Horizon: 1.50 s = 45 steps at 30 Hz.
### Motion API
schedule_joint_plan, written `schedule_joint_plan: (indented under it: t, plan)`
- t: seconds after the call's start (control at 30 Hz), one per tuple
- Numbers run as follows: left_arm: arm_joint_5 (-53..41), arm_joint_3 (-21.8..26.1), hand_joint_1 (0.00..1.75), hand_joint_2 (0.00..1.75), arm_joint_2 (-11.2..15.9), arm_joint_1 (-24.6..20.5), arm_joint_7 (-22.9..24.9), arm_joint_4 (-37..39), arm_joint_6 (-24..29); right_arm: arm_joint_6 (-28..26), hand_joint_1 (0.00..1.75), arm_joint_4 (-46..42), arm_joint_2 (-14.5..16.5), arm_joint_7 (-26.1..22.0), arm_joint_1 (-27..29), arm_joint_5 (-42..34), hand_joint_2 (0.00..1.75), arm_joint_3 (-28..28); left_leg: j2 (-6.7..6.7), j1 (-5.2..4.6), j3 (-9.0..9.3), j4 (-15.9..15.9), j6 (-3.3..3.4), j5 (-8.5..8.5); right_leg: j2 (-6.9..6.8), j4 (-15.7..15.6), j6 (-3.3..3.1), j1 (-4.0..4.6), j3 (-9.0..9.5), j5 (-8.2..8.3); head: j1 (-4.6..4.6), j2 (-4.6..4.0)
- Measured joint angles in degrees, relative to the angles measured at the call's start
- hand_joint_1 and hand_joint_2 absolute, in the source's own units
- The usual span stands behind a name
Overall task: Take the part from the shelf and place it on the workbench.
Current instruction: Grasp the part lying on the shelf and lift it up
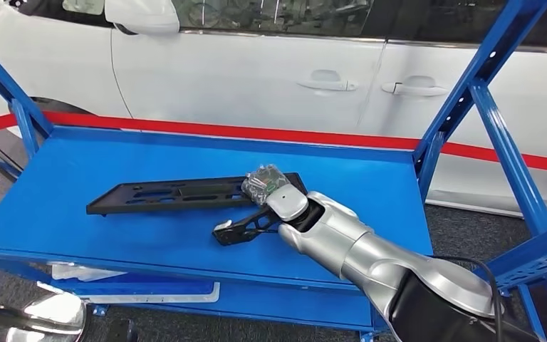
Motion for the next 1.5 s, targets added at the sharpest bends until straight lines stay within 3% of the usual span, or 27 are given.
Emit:
schedule_joint_plan:
  t: [0.07,0.1,0.13,0.17,0.23,0.3,0.4,0.47,0.57,0.6,0.63,0.67,0.77,0.83,0.93,1.0,1.07,1.1,1.13,1.17,1.2,1.27,1.3,1.43,1.5]
  plan:
    - [0.0,0.0,0.00,1.75,0.0,0.0,0.0,0.0,0.0,-0.7,1.75,-0.5,0.0,-0.1,0.1,0.3,1.75,-0.2,0.01,-0.01,-0.15,0.0,0.16,0.03,-0.03,7.3,0.26,-0.15,-3.42,-3.22,0.07,0.00]
    - [0.0,0.0,0.00,1.75,0.0,0.0,0.0,0.0,0.0,-0.9,1.75,-0.7,0.0,-0.1,0.1,0.3,1.75,-0.2,0.00,0.00,-0.20,0.1,0.16,-0.01,-0.04,9.4,0.39,-0.27,-4.46,-3.62,0.08,0.00]
    - [0.0,0.0,0.00,1.75,0.0,0.0,0.0,0.0,0.0,-1.0,1.75,-0.9,0.0,-0.1,0.1,0.4,1.75,-0.3,-0.04,0.03,-0.23,0.2,0.12,-0.08,-0.04,9.5,0.49,-0.40,-4.51,-2.92,0.08,0.00]
    - [0.0,0.0,0.00,1.75,0.0,0.0,0.1,0.0,0.0,-1.2,1.75,-1.2,0.0,-0.1,0.1,0.6,1.75,-0.5,-0.09,0.09,-0.23,0.4,0.02,-0.22,-0.05,7.5,0.55,-0.54,-3.53,-1.26,0.08,0.00]
    - [-0.1,0.0,0.00,1.75,0.0,0.0,0.2,0.0,0.2,-1.8,1.75,-1.9,0.0,-0.1,0.0,0.9,1.75,-0.9,-0.23,0.13,-0.36,1.1,-0.40,-0.70,-0.05,0.4,0.57,-0.74,-0.12,2.20,0.10,0.00]
    - [-0.2,0.0,0.00,1.75,0.0,-0.1,0.4,0.0,0.3,-2.5,1.75,-2.7,0.1,-0.1,-0.1,1.1,1.75,-1.5,-0.34,-0.03,-0.84,1.9,-1.00,-1.06,0.04,-3.9,0.26,-0.69,1.85,3.11,-0.02,0.00]
    - [-0.2,0.0,0.00,1.75,0.0,0.0,0.6,0.0,0.3,-3.4,1.75,-4.0,0.1,0.2,-0.3,1.5,1.75,-2.2,-0.38,0.06,-1.19,2.0,-1.84,-1.03,0.14,-4.5,-0.73,-0.44,1.87,2.89,-0.18,0.00]
    - [-0.2,0.0,0.00,1.75,0.0,0.0,0.7,0.0,0.4,-4.0,1.75,-5.1,0.1,0.6,-0.5,2.0,1.75,-2.7,-0.29,0.19,-1.88,3.5,-2.39,-2.18,0.09,-4.8,-1.47,-0.59,2.01,3.12,-0.32,0.00]
    - [0.1,0.0,0.00,1.75,0.0,-0.1,0.9,0.0,1.9,-5.3,1.75,-7.7,-0.2,1.9,-0.9,3.0,1.75,-3.5,-0.19,0.23,-6.44,13.2,-2.79,-6.87,0.06,-5.0,-1.99,-0.50,2.06,3.22,-0.54,0.00]
    - [0.3,0.0,0.00,1.75,0.0,0.0,1.2,0.0,2.9,-5.9,1.75,-8.8,-0.3,2.5,-0.9,3.5,1.75,-3.8,-0.19,0.22,-7.96,16.3,-2.77,-7.71,0.07,-4.9,-2.07,-0.39,2.07,3.19,-0.53,0.00]
    - [0.5,0.0,0.00,1.75,0.0,0.1,1.5,0.0,4.0,-6.6,1.75,-9.9,-0.5,3.2,-1.0,4.1,1.75,-4.1,-0.19,0.21,-8.68,17.5,-2.67,-7.50,0.11,-4.9,-2.14,-0.29,2.10,3.14,-0.53,0.00]
    - [0.6,0.0,0.00,1.75,0.0,0.1,1.9,0.0,5.2,-7.3,1.75,-10.9,-0.7,3.8,-1.0,4.7,1.75,-4.4,-0.19,0.20,-8.36,16.5,-2.48,-6.24,0.15,-4.8,-2.18,-0.22,2.17,3.08,-0.53,0.00]
    - [0.9,0.0,0.00,1.75,0.0,0.1,3.2,0.0,8.2,-9.1,1.75,-14.0,-1.2,5.3,-1.3,6.4,1.75,-5.2,-0.22,-0.02,-3.70,6.1,-1.68,-1.12,0.27,-4.7,-1.96,-0.05,2.38,2.88,-0.52,0.00]
    - [0.9,0.0,0.00,1.75,0.0,0.0,4.2,0.0,9.8,-10.1,1.75,-16.4,-1.6,6.1,-1.6,7.8,1.75,-5.8,-0.30,-0.34,-2.17,2.6,-1.38,-0.58,0.30,-4.8,-1.50,0.07,2.17,2.96,-0.50,0.00]
    - [0.9,0.0,0.00,1.75,-0.1,0.1,5.8,0.0,11.9,-12.1,1.75,-20.1,-2.3,6.9,-1.7,10.2,1.75,-6.8,-0.31,-0.22,-1.93,1.9,-0.83,-0.37,0.29,-4.7,-0.64,0.19,1.94,2.77,-0.44,0.00]
    - [0.9,0.0,0.00,1.75,-0.3,0.1,6.9,0.0,13.1,-14.1,1.75,-22.7,-2.8,7.3,-1.7,12.5,1.75,-7.6,-0.20,0.02,-1.67,1.4,-0.21,-0.08,0.17,-1.4,-0.10,0.21,0.51,0.50,-0.31,0.00]
    - [0.9,0.0,0.00,1.75,-0.5,0.1,7.9,0.0,14.0,-16.3,1.75,-25.1,-3.3,7.6,-1.4,14.8,1.75,-8.4,-0.16,-0.07,-1.65,1.4,0.11,-0.03,0.07,5.8,0.15,0.08,-2.75,-3.08,-0.22,0.00]
    - [1.0,0.0,0.00,1.75,-0.6,0.1,8.3,0.0,14.4,-17.2,1.75,-26.1,-3.5,7.7,-1.2,15.8,1.75,-8.8,-0.15,-0.12,-1.65,1.4,0.20,-0.03,0.07,9.0,0.20,0.04,-4.26,-4.17,-0.23,0.00]
    - [1.0,0.0,0.00,1.75,-0.6,0.1,8.7,0.0,14.8,-18.1,1.75,-27.1,-3.7,7.8,-1.0,16.8,1.75,-9.3,-0.15,-0.14,-1.65,1.5,0.20,-0.03,0.07,10.5,0.22,0.03,-5.02,-4.23,-0.22,0.00]
    - [1.0,0.0,0.00,1.75,-0.7,0.1,9.0,0.0,15.0,-18.9,1.75,-28.0,-3.9,7.9,-0.8,17.7,1.75,-9.7,-0.18,-0.15,-1.64,1.5,0.19,-0.06,0.06,10.0,0.18,0.02,-4.79,-3.22,-0.22,0.00]
    - [1.1,0.0,0.00,1.75,-0.7,0.1,9.3,0.0,15.2,-19.6,1.75,-28.9,-4.1,7.9,-0.6,18.5,1.75,-10.1,-0.21,-0.15,-1.64,1.7,0.17,-0.10,0.06,7.3,0.07,0.02,-3.54,-1.38,-0.22,0.00]
    - [1.1,0.0,0.00,1.75,-0.9,0.1,9.7,0.0,15.4,-21.0,1.75,-30.6,-4.3,8.0,-0.4,19.6,1.75,-10.9,-0.28,-0.27,-1.86,2.2,-0.02,-0.28,0.07,-0.1,-0.34,0.11,-0.02,1.98,-0.22,0.00]
    - [1.1,0.0,0.00,1.75,-1.0,0.1,9.9,0.0,15.6,-21.7,1.75,-31.4,-4.3,8.0,-0.4,20.0,1.75,-11.4,-0.31,-0.37,-2.10,2.5,-0.20,-0.31,0.10,-2.7,-0.52,0.16,1.19,2.82,-0.26,0.00]
    - [1.4,0.0,0.00,1.75,-1.2,0.1,10.6,0.0,16.3,-24.0,1.75,-34.0,-4.5,8.3,0.3,21.7,1.75,-13.1,-0.37,-0.39,-2.75,2.9,-1.27,-0.26,0.18,-4.6,-1.48,0.22,1.66,3.58,-0.28,0.00]
    - [1.6,0.0,0.00,1.75,-1.4,0.1,10.8,0.0,16.5,-24.6,1.75,-35.0,-4.5,8.4,0.6,22.1,1.75,-13.7,-0.33,-0.25,-3.79,5.6,-1.88,-2.84,0.04,-5.1,-2.21,-0.07,1.40,4.31,-0.47,0.00]
